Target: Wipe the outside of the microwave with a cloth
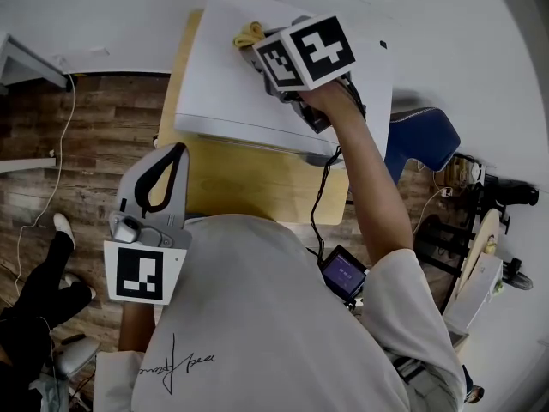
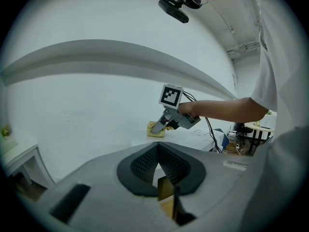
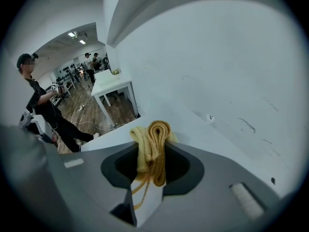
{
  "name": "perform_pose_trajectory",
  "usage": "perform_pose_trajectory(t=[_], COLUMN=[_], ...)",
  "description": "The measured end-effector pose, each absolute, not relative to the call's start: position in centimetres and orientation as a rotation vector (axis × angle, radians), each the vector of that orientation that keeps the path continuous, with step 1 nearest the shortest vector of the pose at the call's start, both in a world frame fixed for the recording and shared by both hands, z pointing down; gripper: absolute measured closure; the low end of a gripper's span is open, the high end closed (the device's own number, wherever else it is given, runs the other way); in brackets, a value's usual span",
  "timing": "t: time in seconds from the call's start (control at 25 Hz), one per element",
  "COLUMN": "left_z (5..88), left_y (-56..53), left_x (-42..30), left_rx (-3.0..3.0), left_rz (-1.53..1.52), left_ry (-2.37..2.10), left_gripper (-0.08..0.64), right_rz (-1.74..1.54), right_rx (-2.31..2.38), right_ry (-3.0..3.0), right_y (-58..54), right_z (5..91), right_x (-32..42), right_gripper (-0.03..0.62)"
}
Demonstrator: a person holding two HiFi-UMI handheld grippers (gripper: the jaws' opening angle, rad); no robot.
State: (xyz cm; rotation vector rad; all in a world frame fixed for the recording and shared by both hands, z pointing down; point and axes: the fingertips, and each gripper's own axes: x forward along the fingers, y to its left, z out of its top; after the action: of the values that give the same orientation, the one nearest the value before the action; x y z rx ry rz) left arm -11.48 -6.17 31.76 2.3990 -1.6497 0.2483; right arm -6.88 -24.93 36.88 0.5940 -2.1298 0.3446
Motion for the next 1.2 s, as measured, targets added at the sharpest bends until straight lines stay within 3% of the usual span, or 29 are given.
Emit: perform_pose_trajectory(t=[0.68,0.92,1.2], left_z=[32.4,31.9,31.9], left_y=[-7.1,-7.0,-7.1], left_x=[-13.4,-13.0,-12.5], left_rx=[2.372,2.356,2.388], left_rz=[0.256,0.247,0.252], left_ry=[-1.677,-1.674,-1.656], left_gripper=[0.568,0.568,0.568], right_rz=[0.315,0.483,0.441], right_rx=[0.467,0.293,0.348], right_ry=[-2.195,-2.318,-2.356], right_y=[-24.2,-20.5,-20.0], right_z=[37.4,35.1,31.8], right_x=[-14.6,-17.3,-12.7], right_gripper=[0.472,0.472,0.472])
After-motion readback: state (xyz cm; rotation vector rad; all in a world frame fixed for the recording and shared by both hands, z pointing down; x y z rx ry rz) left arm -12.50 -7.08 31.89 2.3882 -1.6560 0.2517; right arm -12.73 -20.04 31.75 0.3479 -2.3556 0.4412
